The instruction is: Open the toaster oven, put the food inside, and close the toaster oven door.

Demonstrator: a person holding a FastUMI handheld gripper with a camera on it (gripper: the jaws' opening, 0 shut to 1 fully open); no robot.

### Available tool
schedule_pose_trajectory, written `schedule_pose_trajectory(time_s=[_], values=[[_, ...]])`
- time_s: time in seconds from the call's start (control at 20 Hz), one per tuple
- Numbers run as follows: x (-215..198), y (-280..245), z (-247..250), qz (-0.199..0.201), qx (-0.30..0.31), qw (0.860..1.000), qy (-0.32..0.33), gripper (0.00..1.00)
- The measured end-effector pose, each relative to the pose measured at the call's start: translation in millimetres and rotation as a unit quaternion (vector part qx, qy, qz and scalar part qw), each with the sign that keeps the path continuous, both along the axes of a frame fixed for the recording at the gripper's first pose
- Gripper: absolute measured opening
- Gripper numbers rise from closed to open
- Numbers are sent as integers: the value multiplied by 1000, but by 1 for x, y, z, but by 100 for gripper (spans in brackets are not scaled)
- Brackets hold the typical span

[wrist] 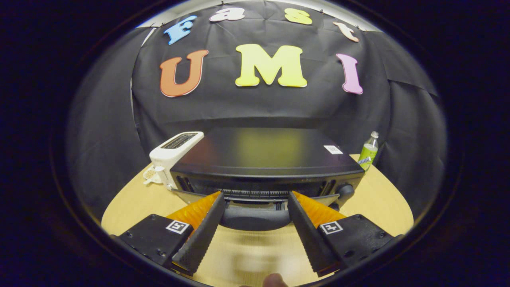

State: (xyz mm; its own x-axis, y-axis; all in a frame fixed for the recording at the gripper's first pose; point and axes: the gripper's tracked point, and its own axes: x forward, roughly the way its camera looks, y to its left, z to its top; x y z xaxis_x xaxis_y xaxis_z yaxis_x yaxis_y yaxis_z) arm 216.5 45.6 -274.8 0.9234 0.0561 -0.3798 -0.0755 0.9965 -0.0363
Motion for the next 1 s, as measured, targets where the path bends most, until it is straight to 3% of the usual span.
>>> schedule_pose_trajectory(time_s=[0.35, 0.7, 1.0], values=[[-59, -6, -59, -3, -18, 998, 65, 100], [-78, -10, -101, 7, -29, 993, 115, 100], [-100, -11, -63, 39, -30, 992, 112, 100]])
